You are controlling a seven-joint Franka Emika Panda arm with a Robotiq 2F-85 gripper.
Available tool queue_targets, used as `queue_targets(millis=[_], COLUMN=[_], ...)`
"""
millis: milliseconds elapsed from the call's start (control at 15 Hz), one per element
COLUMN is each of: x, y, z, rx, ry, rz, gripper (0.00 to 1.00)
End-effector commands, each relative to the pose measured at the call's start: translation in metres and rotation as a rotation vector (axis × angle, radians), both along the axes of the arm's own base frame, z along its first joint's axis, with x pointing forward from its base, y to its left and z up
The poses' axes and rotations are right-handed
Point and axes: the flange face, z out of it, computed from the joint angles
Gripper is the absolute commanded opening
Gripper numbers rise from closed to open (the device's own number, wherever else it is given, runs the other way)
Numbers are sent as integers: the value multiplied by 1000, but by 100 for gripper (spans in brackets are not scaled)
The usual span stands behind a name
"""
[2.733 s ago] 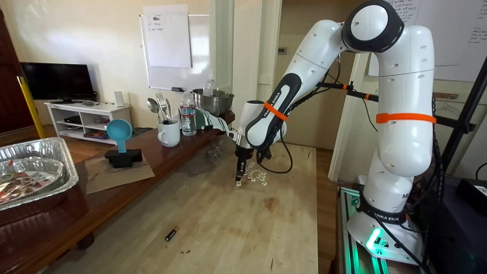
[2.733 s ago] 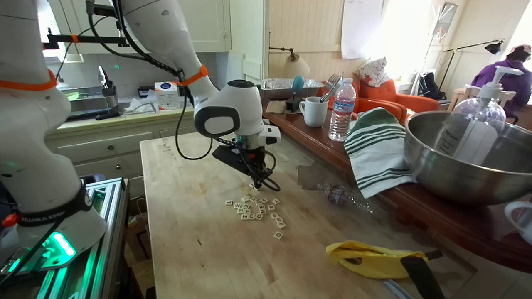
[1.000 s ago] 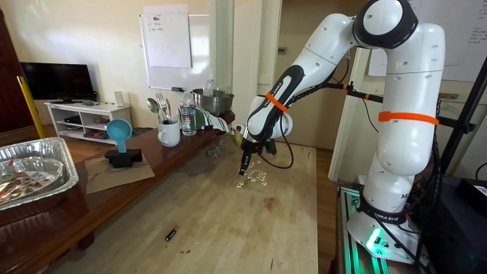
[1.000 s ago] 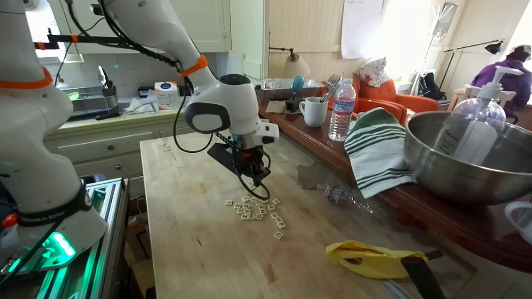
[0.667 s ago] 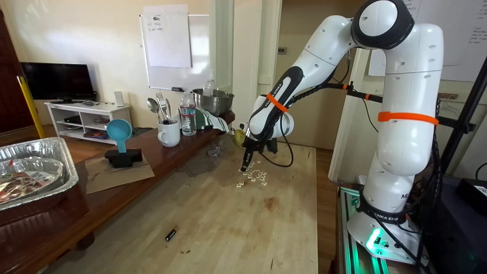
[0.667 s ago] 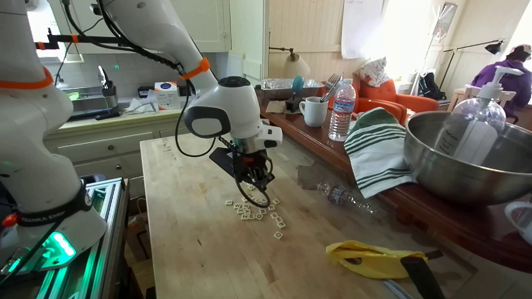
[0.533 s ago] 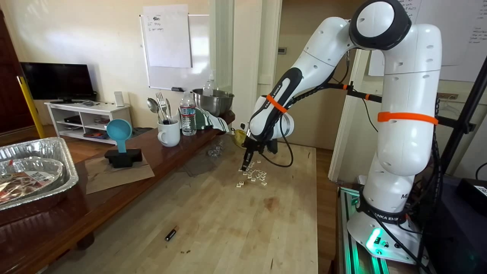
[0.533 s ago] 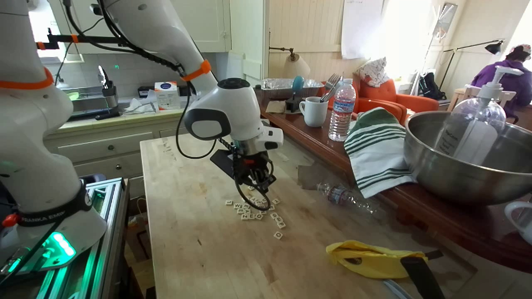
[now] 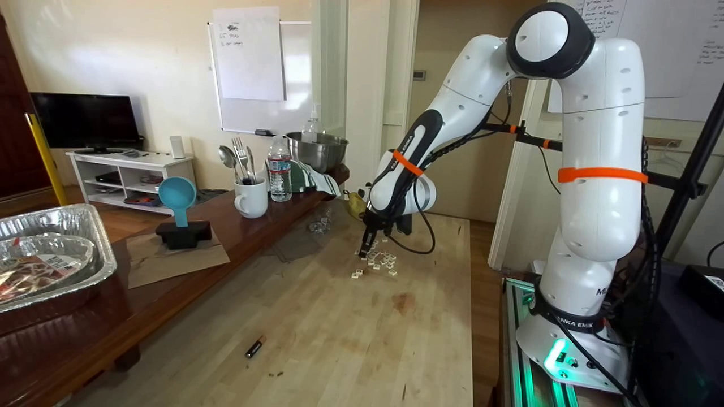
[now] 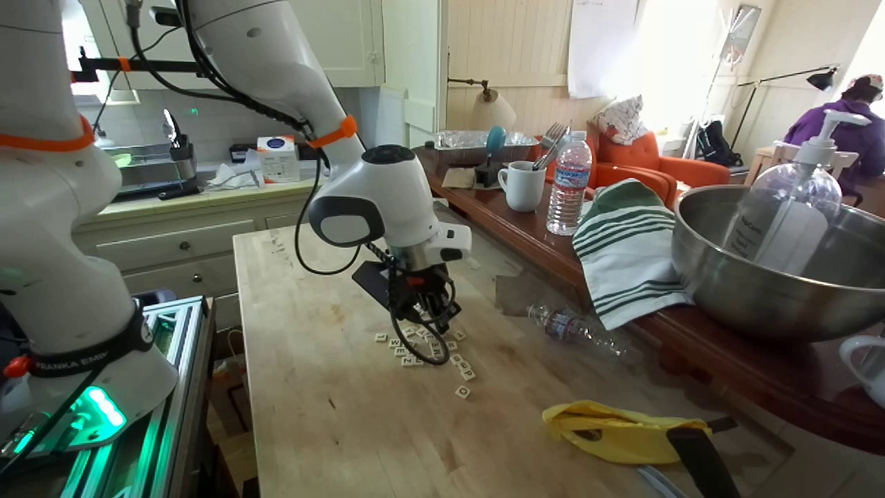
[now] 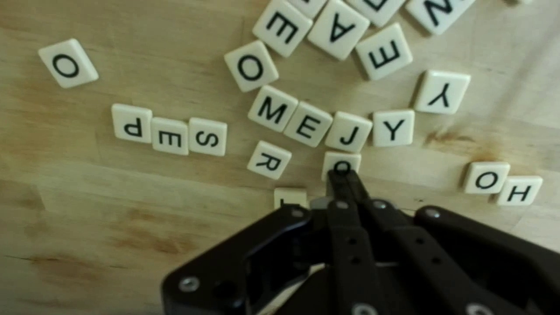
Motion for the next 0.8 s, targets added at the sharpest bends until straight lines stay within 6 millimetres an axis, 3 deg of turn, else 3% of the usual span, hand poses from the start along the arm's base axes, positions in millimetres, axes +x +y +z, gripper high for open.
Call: queue_targets(millis=[0,733], x=[1,-4], y=[-1,32], z=[-14,-17], rx=[-5,54], ry=[4,57], rz=[-4,64], gripper=[0,0])
